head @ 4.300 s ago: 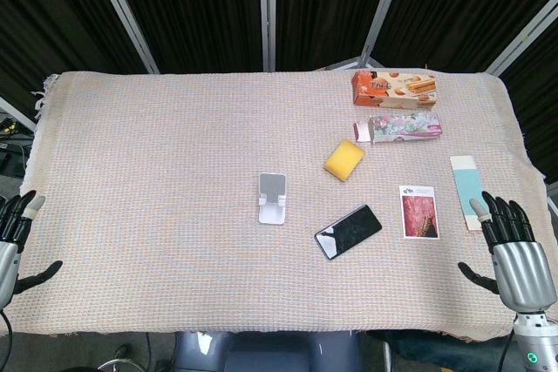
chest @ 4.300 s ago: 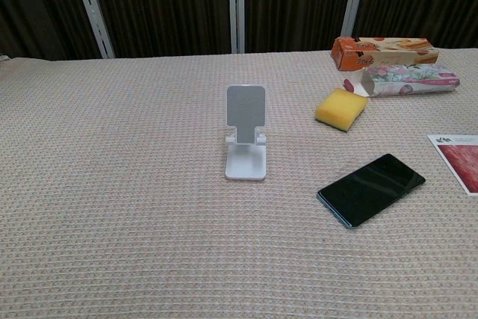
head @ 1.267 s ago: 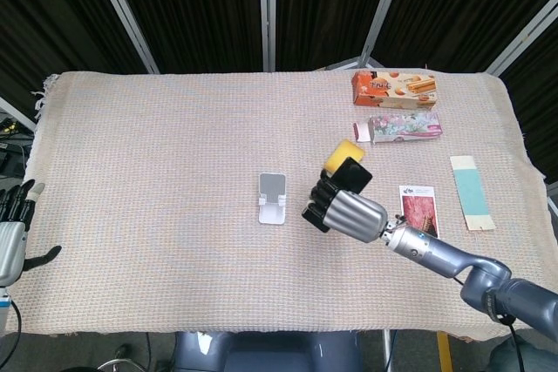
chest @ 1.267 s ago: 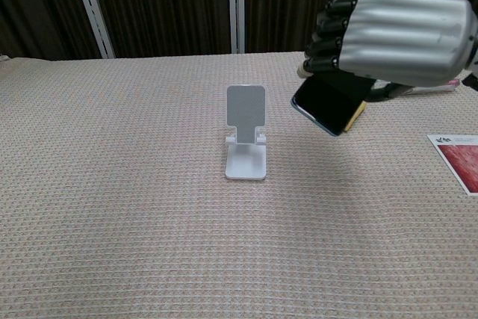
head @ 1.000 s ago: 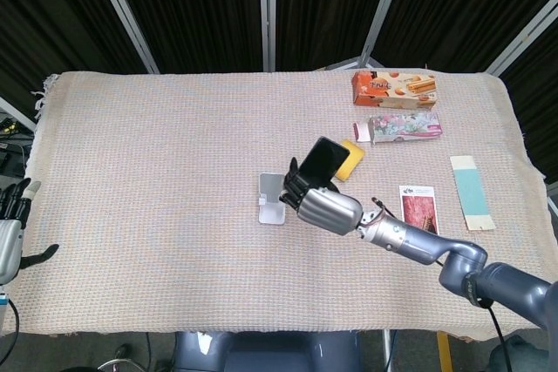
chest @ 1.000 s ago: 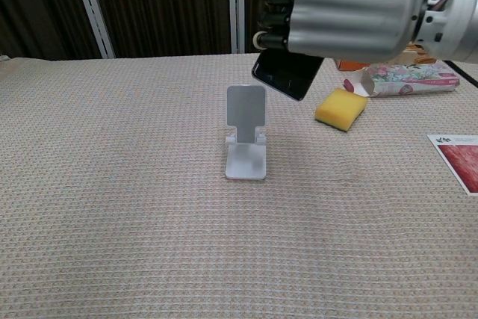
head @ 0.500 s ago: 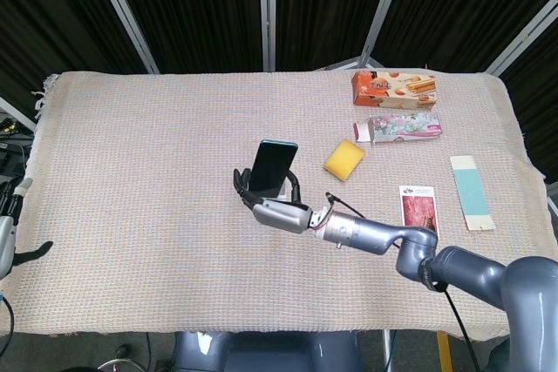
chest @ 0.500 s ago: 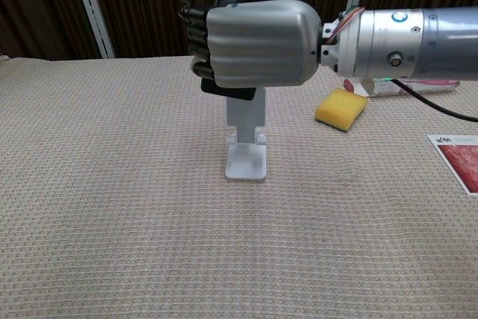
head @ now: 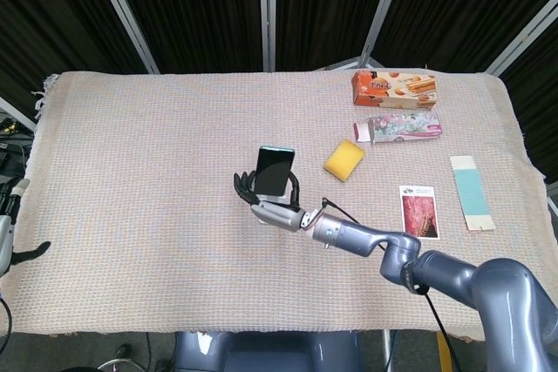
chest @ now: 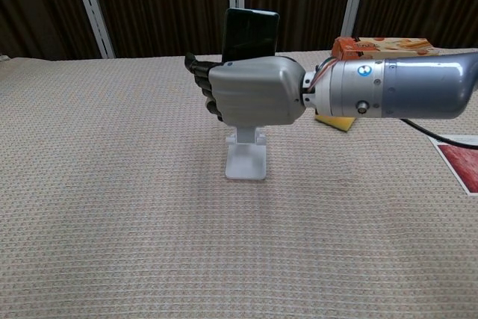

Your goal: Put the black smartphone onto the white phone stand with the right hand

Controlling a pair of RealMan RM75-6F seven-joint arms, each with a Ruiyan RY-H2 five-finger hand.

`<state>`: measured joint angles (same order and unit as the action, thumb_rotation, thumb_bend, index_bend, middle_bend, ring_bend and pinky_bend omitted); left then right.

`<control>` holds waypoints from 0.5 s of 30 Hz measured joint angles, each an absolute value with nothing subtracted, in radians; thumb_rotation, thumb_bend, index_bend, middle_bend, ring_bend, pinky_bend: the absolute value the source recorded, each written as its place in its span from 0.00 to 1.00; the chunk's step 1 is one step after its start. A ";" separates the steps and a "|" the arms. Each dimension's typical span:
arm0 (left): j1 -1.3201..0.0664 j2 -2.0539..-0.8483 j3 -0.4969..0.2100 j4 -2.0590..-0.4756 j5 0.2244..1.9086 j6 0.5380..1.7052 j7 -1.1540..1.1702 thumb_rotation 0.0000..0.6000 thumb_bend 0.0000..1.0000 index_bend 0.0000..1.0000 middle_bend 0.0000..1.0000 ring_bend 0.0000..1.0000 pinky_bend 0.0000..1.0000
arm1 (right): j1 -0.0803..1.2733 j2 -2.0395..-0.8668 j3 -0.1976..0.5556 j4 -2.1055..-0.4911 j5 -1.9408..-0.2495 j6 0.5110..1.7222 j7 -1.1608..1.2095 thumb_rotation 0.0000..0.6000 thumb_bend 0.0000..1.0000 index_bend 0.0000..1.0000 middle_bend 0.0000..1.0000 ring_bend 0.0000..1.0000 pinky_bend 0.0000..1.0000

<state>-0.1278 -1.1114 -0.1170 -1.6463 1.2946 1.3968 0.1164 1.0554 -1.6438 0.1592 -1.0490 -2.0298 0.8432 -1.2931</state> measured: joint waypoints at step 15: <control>-0.132 -1.116 -0.118 -1.637 1.279 1.387 0.122 1.00 0.00 0.00 0.00 0.00 0.00 | 1.057 -1.685 0.110 -1.009 -2.019 0.848 -1.286 1.00 0.22 0.42 0.45 0.25 0.19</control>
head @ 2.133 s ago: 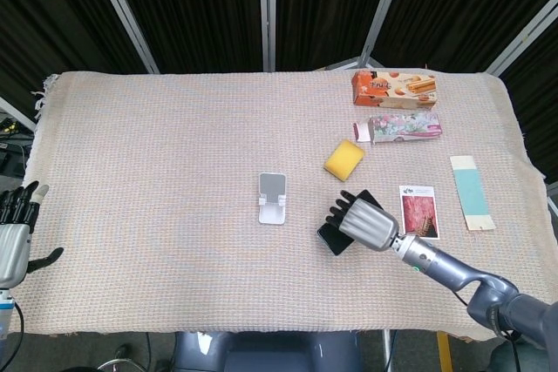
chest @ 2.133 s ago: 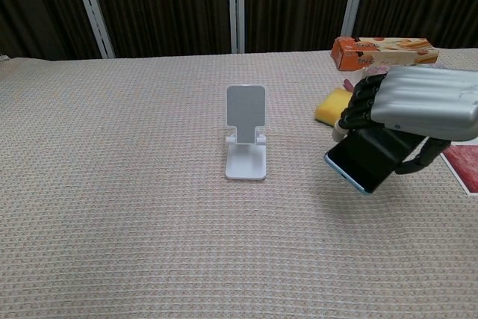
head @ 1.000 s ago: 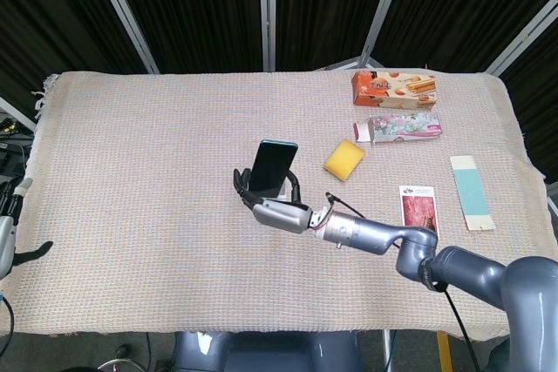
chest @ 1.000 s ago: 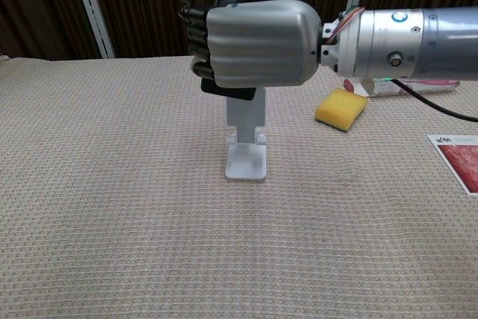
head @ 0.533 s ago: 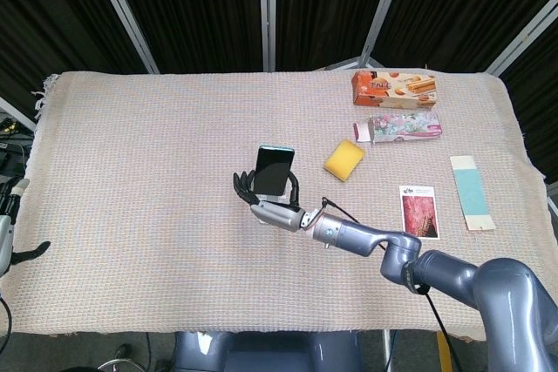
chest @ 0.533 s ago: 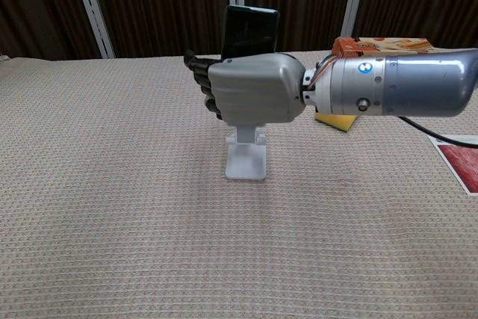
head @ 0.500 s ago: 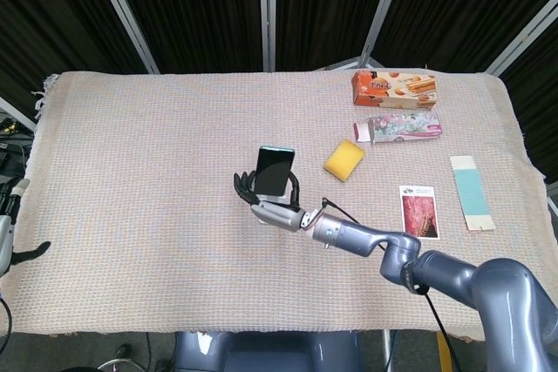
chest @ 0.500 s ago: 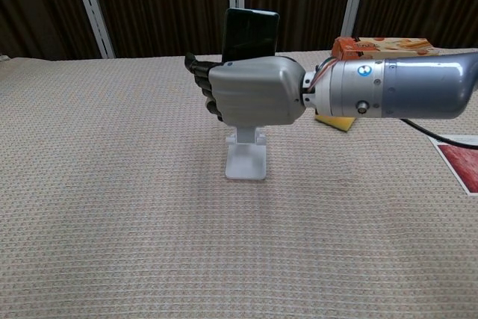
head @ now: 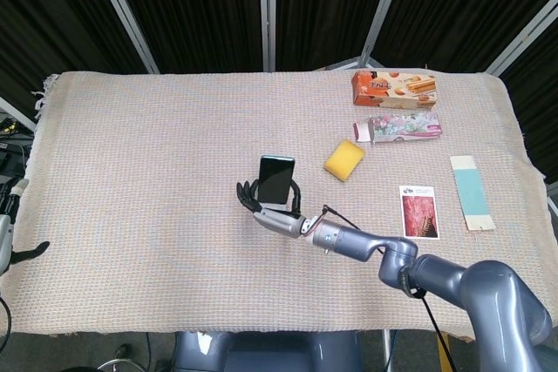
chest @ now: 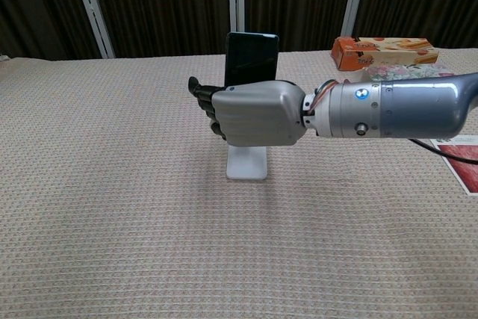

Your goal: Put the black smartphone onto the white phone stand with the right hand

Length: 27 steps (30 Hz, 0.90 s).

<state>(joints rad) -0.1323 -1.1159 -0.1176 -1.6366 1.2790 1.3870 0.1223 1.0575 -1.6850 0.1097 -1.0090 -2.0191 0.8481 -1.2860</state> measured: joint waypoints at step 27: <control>-0.136 -1.116 -0.112 -1.641 1.278 1.384 0.125 1.00 0.00 0.00 0.00 0.00 0.00 | 1.053 -1.681 0.080 -1.009 -1.983 0.882 -1.294 1.00 0.20 0.24 0.12 0.03 0.05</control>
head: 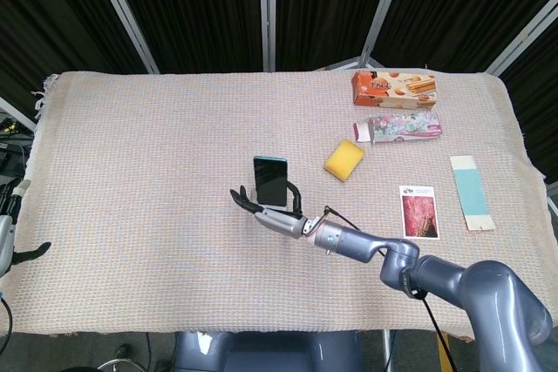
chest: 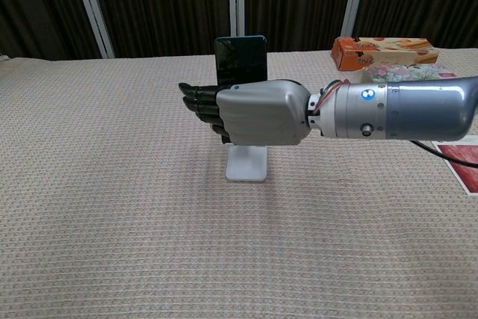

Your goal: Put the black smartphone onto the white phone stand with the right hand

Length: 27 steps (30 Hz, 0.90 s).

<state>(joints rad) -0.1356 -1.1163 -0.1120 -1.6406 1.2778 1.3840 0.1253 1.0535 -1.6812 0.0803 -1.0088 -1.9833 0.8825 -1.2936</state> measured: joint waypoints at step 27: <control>-0.135 -1.112 -0.102 -1.653 1.305 1.394 0.116 1.00 0.00 0.00 0.00 0.00 0.00 | 0.923 -1.544 0.050 -1.124 -1.951 1.086 -1.246 1.00 0.19 0.08 0.00 0.00 0.00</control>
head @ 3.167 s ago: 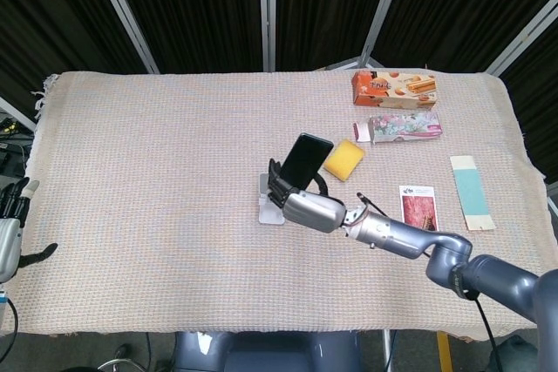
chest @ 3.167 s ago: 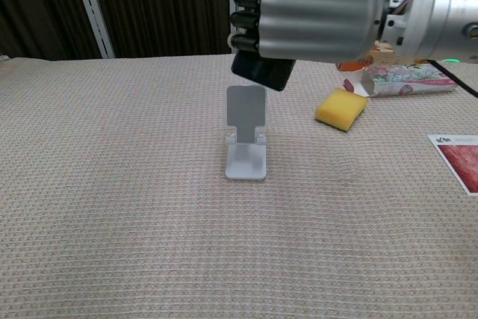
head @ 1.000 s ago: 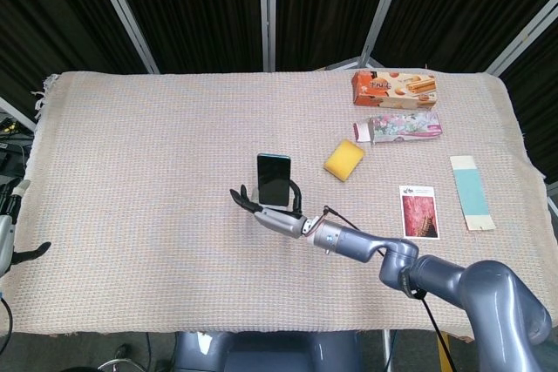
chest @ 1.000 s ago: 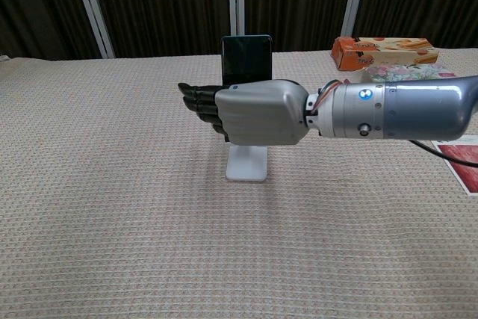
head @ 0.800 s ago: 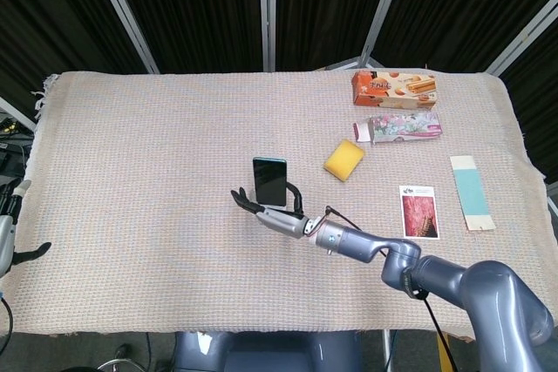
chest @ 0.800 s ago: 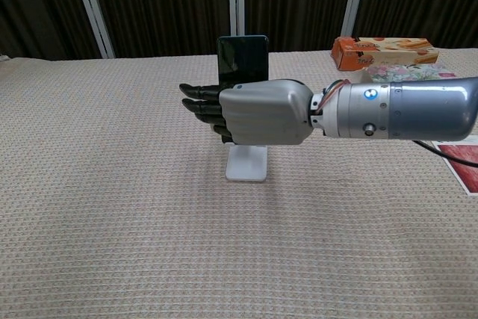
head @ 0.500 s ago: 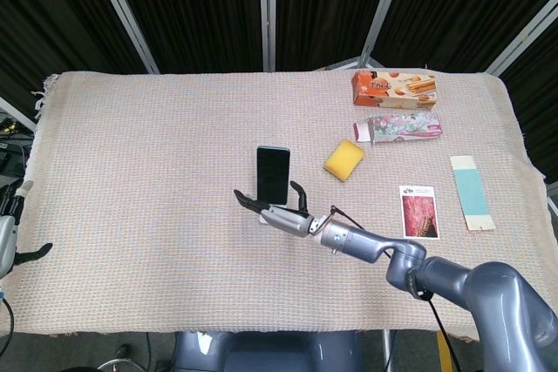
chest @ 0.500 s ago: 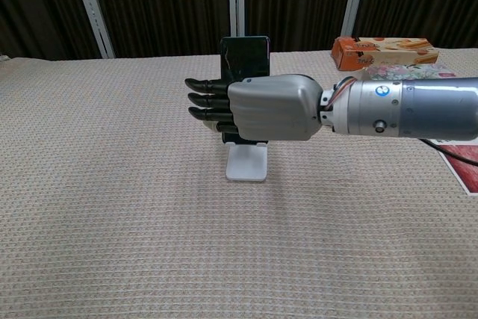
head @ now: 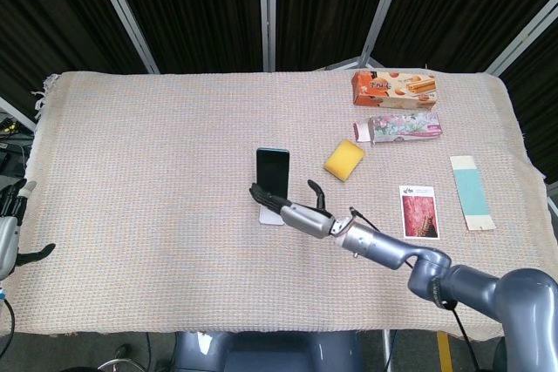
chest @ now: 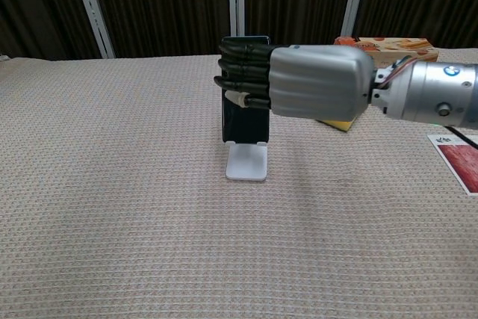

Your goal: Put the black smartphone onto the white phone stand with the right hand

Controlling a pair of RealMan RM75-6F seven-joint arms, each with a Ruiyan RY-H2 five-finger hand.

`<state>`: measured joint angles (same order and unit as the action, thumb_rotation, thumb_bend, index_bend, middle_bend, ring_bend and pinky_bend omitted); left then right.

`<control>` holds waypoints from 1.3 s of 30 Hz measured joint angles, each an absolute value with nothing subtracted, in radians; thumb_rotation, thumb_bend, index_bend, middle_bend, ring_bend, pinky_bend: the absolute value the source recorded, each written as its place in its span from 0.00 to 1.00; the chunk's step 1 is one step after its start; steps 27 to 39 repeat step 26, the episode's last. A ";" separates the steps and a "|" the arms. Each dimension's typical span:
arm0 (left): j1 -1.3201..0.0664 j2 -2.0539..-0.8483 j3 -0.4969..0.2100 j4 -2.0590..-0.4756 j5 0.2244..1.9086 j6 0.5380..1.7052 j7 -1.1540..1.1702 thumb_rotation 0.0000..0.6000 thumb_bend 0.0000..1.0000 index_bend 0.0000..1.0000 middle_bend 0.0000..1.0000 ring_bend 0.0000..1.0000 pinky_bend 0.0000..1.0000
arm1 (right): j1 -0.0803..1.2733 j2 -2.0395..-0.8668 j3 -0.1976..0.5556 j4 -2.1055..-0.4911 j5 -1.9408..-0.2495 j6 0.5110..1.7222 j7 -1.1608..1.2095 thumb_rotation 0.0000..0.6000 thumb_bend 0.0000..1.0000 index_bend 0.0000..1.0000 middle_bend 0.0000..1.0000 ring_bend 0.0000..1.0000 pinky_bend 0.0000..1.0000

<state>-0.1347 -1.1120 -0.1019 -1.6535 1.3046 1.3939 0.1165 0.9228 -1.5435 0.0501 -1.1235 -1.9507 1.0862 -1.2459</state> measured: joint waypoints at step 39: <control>-0.102 -1.148 -0.058 -1.641 1.477 1.519 0.138 1.00 0.00 0.00 0.00 0.00 0.00 | 0.273 -1.330 0.010 -1.384 -1.503 1.635 -0.333 1.00 0.00 0.00 0.00 0.00 0.00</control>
